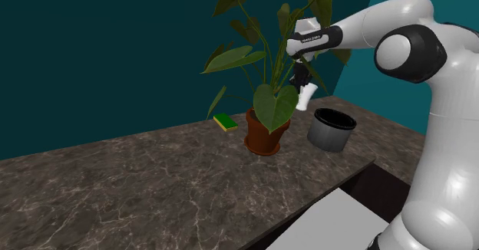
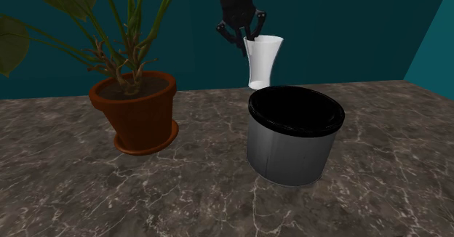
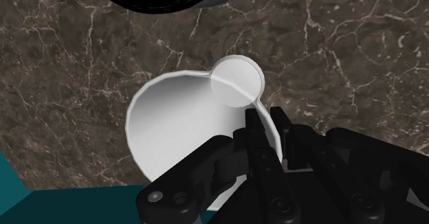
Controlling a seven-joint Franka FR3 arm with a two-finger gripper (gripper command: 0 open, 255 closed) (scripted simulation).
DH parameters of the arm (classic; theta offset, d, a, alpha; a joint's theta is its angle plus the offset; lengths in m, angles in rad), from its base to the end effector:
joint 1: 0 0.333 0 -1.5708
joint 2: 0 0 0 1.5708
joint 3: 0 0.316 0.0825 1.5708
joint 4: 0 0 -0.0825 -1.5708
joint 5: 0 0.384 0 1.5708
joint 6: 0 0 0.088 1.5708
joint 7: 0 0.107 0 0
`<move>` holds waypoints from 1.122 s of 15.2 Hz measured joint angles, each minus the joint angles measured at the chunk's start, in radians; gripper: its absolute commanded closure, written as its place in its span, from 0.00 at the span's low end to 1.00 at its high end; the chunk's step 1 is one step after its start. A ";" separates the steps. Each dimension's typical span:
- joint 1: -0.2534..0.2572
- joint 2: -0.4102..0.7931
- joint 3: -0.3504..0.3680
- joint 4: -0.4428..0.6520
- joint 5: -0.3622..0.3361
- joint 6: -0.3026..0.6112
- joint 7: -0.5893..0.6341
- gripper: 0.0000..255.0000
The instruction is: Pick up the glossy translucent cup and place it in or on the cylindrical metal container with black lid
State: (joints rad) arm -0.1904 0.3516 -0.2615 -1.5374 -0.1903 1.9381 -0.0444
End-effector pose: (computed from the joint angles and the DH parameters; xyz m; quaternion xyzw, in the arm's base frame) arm 0.6057 -0.2838 0.4661 0.9774 -0.1608 -0.0042 0.1368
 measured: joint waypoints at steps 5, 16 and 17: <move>-0.001 -0.010 -0.001 0.055 0.002 -0.063 -0.015 1.00; -0.005 0.000 -0.003 0.211 0.012 -0.206 -0.048 1.00; -0.006 0.002 -0.003 0.229 0.013 -0.221 -0.052 1.00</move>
State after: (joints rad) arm -0.1967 0.3538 -0.2643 -1.3086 -0.1773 1.7173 -0.0962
